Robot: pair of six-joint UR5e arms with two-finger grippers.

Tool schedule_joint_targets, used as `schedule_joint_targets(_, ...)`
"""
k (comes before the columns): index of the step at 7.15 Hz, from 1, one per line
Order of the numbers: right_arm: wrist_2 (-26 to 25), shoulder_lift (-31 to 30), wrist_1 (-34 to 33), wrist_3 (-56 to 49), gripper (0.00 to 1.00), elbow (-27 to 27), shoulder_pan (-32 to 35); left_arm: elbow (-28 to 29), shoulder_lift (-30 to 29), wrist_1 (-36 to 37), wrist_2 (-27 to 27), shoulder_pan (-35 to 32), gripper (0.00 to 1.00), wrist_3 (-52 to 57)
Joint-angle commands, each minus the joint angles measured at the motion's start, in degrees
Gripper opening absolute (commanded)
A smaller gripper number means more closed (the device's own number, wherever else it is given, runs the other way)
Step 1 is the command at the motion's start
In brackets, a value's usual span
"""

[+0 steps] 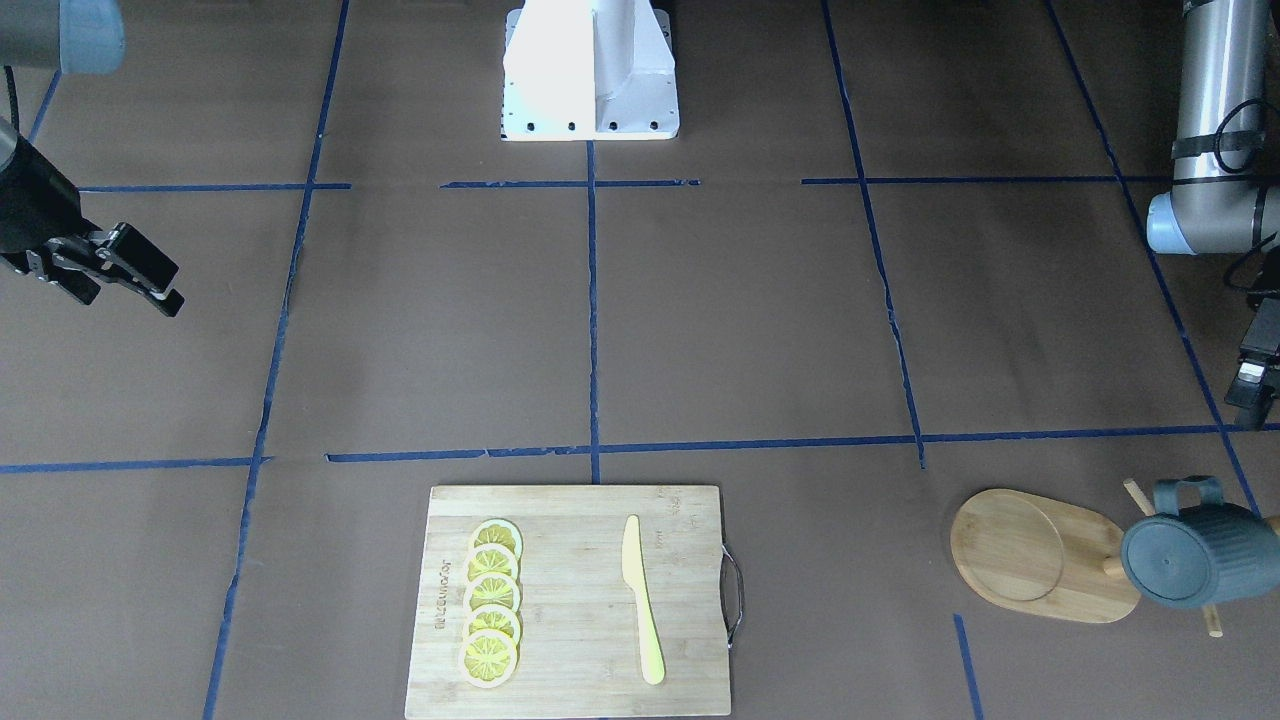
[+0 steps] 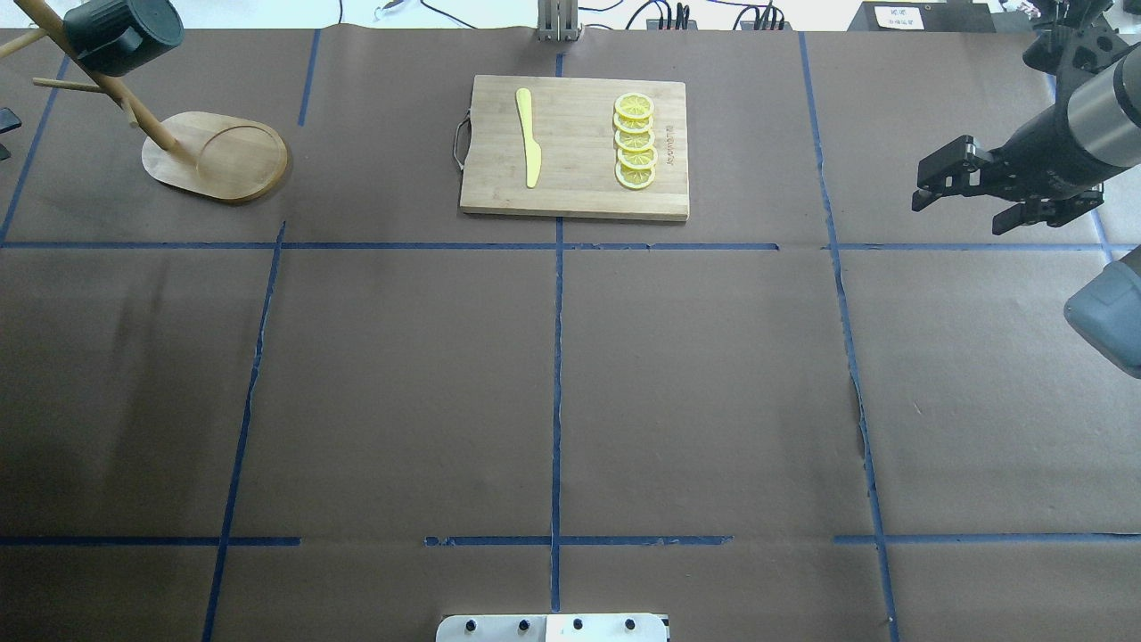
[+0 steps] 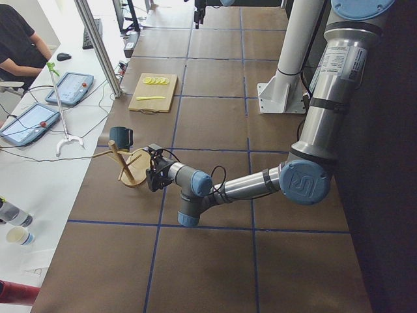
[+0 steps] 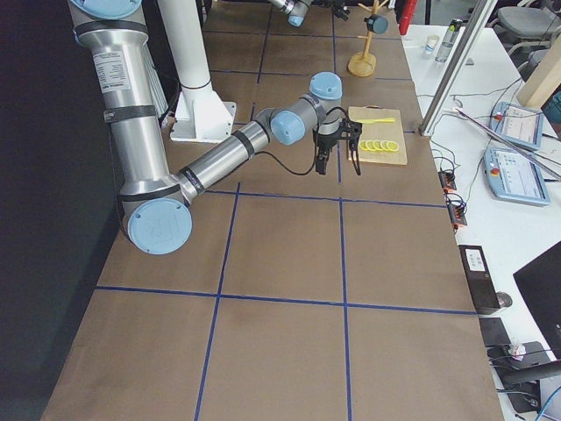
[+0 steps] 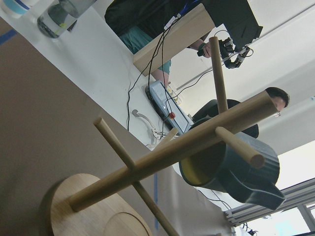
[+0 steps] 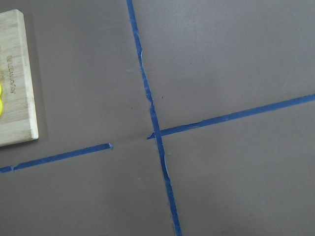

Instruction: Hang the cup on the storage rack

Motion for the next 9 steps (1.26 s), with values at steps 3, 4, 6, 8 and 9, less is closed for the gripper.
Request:
schedule_joint_targets(3, 0.5, -2.7, -0.2, -12.1, 1.0, -2.8, 5.0, -0.3, 2.1, 17.8, -11.0, -9.8, 1.0, 30.8)
schedule_joint_targets(4, 0.6, -4.1, -0.3, -16.6, 1.0, -3.3, 6.8, -0.4, 2.1, 22.5, -13.2, -11.1, 1.0, 35.6)
schedule_joint_targets(6, 0.8, -7.0, -0.4, -29.0, 1.0, -6.6, 11.6, -0.4, 2.1, 29.4, -13.3, -11.5, 1.0, 44.8)
schedule_joint_targets(8, 1.8, -7.9, -1.8, -42.4, 1.0, -12.6, 16.9, -2.8, 2.1, 39.6, -13.9, -12.1, 1.0, 53.4)
schedule_joint_targets(9, 3.5, -8.3, -1.9, -47.6, 1.0, -15.2, 18.8, -6.3, 2.1, 48.0, -18.0, -13.9, 1.0, 56.9)
